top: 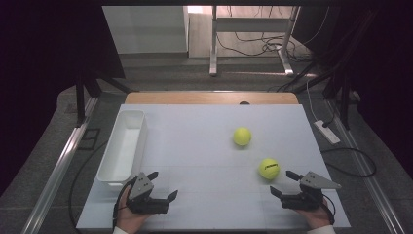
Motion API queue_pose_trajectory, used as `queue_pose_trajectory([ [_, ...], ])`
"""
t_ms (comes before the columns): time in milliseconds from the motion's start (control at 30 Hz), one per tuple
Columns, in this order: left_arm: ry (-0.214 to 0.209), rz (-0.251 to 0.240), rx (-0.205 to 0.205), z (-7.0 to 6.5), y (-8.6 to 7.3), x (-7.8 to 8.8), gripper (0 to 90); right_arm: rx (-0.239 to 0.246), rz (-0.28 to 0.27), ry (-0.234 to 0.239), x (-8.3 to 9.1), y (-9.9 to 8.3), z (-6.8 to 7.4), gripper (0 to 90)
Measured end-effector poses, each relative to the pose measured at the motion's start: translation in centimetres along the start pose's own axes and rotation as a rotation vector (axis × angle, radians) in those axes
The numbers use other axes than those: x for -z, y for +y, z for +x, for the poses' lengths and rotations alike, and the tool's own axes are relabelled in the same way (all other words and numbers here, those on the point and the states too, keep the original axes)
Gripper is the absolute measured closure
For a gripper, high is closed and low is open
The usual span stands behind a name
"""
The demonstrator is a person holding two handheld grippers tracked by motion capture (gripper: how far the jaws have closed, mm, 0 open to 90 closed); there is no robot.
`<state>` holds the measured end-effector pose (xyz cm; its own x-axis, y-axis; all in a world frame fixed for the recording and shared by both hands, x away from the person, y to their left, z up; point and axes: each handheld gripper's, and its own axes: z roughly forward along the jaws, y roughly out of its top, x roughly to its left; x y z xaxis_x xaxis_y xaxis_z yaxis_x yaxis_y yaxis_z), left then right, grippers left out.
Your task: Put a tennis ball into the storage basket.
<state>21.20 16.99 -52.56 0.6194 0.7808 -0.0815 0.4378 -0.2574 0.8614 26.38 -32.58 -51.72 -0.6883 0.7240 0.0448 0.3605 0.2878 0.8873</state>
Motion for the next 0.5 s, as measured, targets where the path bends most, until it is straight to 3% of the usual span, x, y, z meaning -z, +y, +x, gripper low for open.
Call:
queue_pose_trajectory([
  [500, 0.003, 0.001, 0.001, 0.01, 0.26, -0.16, 6.6, -0.004, -0.001, -0.007, 0.21, -0.14, -0.13, 11.1],
])
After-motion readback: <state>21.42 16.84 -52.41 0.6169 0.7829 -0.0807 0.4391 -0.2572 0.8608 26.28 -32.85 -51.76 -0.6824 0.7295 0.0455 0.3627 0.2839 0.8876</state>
